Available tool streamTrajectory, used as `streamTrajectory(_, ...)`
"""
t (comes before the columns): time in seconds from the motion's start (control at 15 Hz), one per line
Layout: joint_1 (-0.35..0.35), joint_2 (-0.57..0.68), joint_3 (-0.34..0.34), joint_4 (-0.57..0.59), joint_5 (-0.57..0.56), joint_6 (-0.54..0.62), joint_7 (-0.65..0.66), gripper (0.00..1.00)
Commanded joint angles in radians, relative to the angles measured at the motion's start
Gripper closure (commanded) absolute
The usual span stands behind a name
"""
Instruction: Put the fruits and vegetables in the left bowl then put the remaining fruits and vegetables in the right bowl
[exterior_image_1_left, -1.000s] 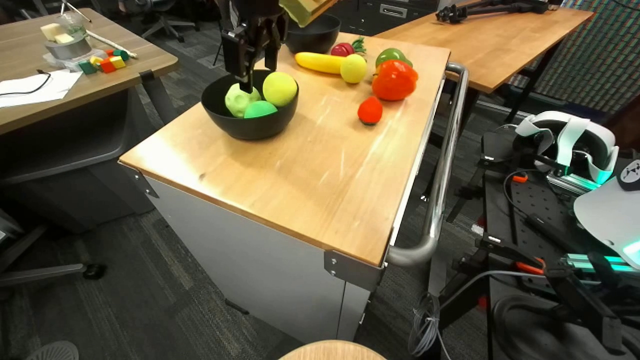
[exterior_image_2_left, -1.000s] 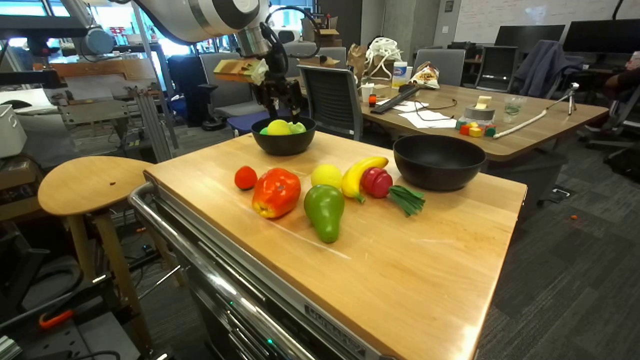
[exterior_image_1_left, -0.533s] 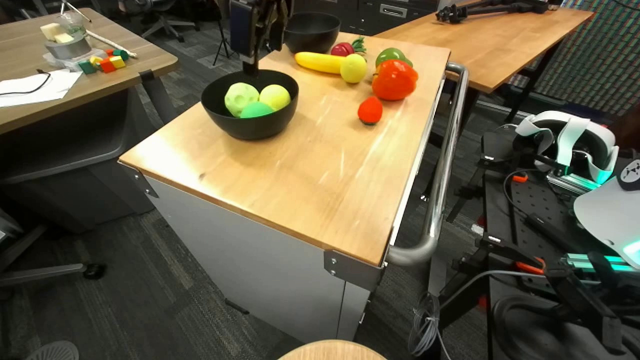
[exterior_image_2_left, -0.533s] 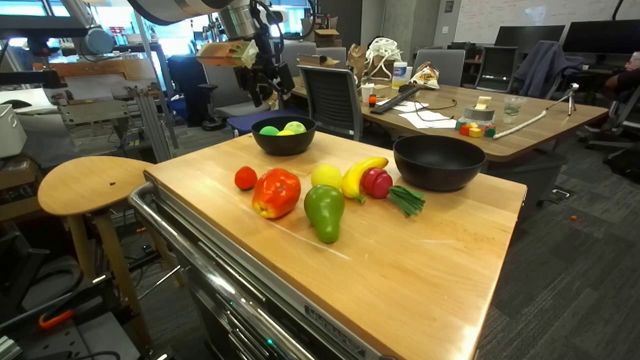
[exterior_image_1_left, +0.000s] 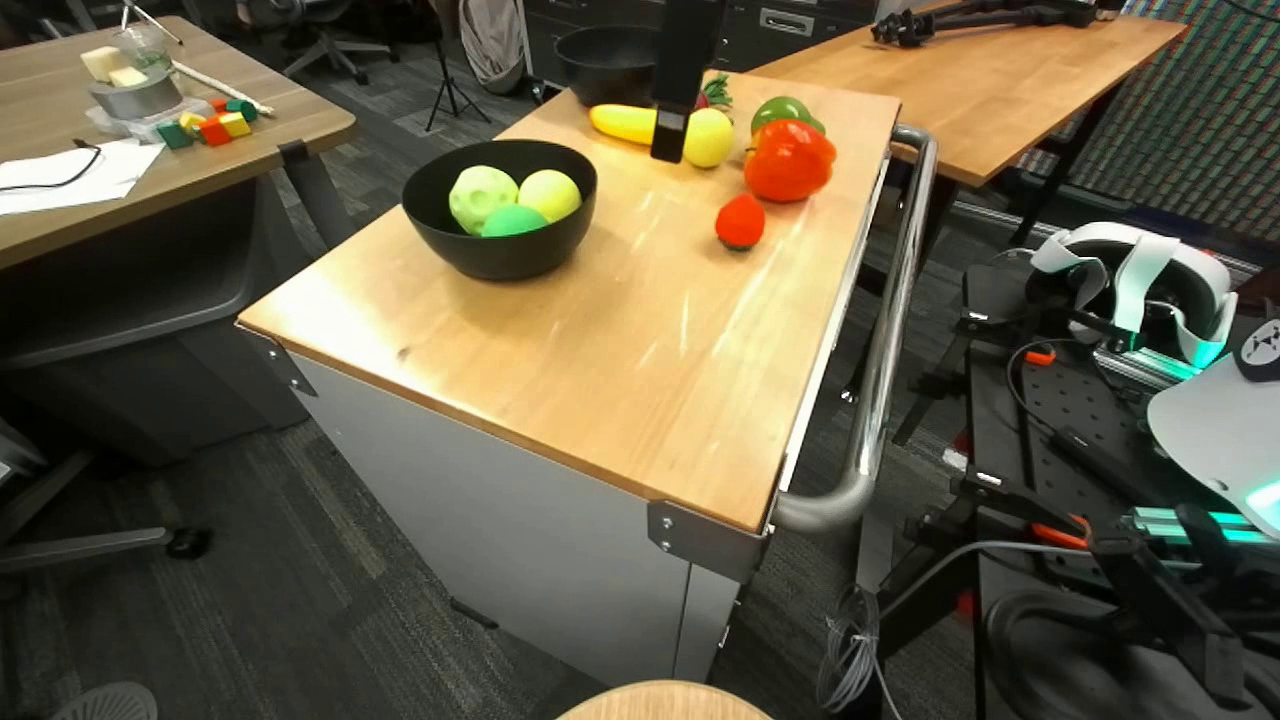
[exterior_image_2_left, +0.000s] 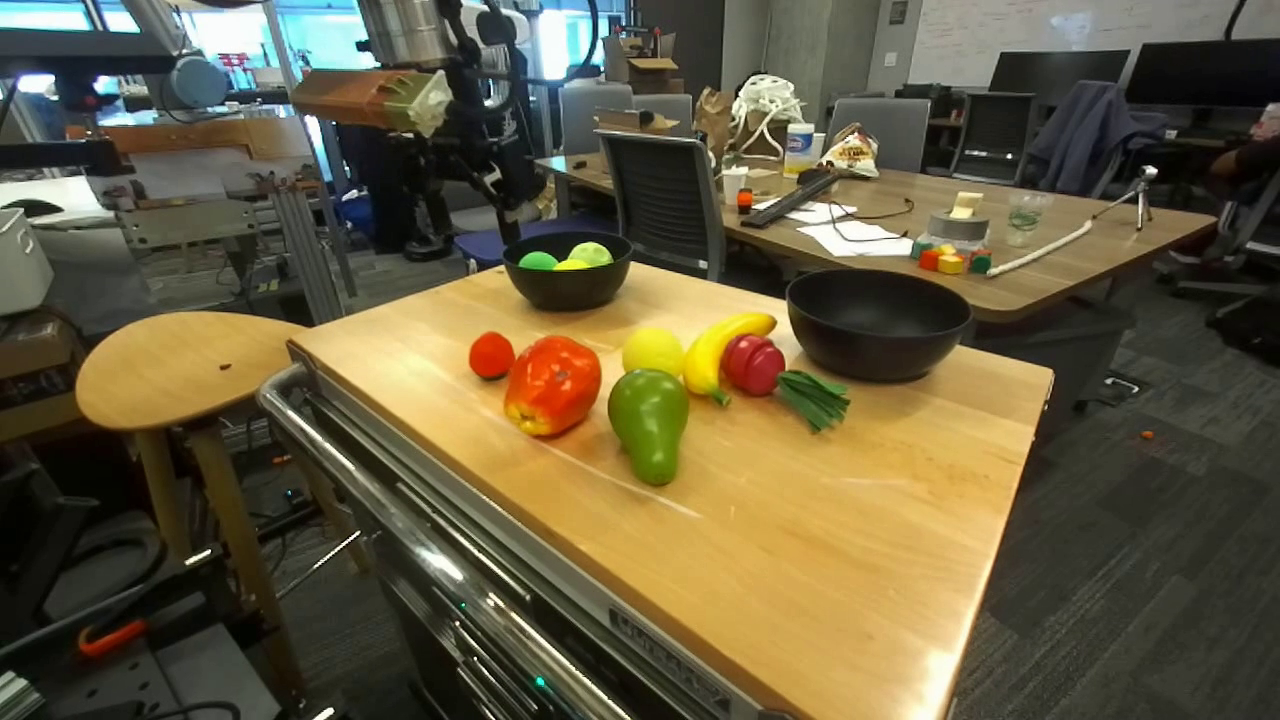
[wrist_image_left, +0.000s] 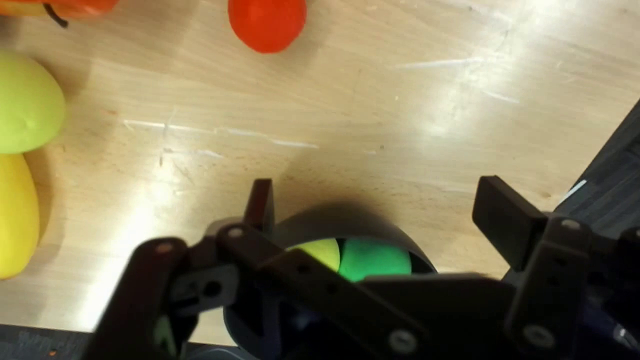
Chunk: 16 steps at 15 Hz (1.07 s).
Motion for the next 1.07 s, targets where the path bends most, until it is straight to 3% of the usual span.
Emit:
streamTrajectory(0.0, -0.008, -0.016, 0.005, -0.018, -0.002, -0.002, 0.0, 0.0)
streamTrajectory(1.0, -0.008, 0.156, 0.011, 0.003, -0.257, -0.12, 0.254, 0.0)
